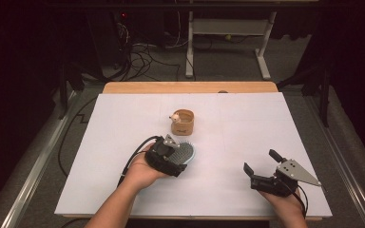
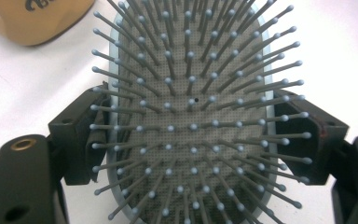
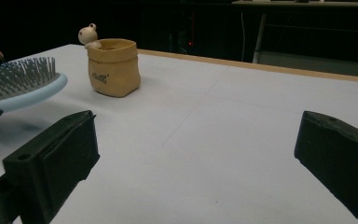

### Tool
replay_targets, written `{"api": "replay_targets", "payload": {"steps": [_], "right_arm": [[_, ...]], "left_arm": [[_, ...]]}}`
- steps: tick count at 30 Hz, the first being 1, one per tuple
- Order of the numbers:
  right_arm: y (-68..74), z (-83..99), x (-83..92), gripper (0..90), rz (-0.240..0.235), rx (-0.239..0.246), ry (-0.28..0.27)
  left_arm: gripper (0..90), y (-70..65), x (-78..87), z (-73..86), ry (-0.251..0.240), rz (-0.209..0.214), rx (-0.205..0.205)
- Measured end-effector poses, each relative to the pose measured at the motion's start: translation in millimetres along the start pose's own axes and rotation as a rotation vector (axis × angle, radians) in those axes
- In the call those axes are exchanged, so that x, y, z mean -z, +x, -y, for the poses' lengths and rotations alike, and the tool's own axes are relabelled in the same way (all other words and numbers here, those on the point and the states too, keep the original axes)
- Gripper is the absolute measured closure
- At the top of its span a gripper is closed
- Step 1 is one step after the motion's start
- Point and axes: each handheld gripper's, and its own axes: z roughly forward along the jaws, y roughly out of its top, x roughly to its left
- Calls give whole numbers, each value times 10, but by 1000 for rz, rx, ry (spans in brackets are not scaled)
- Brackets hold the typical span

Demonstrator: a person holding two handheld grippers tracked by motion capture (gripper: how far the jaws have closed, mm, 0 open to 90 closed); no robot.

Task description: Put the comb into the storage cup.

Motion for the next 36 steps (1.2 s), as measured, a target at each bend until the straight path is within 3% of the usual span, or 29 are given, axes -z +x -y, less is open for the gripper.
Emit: {"api": "replay_targets", "payload": {"steps": [3, 7, 10, 18, 21, 30, 36], "right_arm": [[0, 0, 2, 4, 0, 1, -1], [-2, -1, 9, 3, 2, 1, -2], [-5, -2, 17, 3, 4, 0, -4], [7, -1, 12, 4, 0, 4, 0], [6, -4, 15, 4, -1, 7, -2], [20, -5, 14, 3, -2, 12, -4], [26, 0, 8, 4, 0, 13, 0]], "left_arm": [[207, 23, 60, -15, -23, 14, 11], [207, 53, 176, -21, -99, 33, 40], [207, 82, 247, -18, -128, 48, 57], [207, 188, 382, 11, -218, 50, 64], [207, 254, 438, 6, -259, 63, 107], [207, 286, 508, 35, -360, 80, 109], [207, 269, 550, 66, -393, 100, 109]]}}
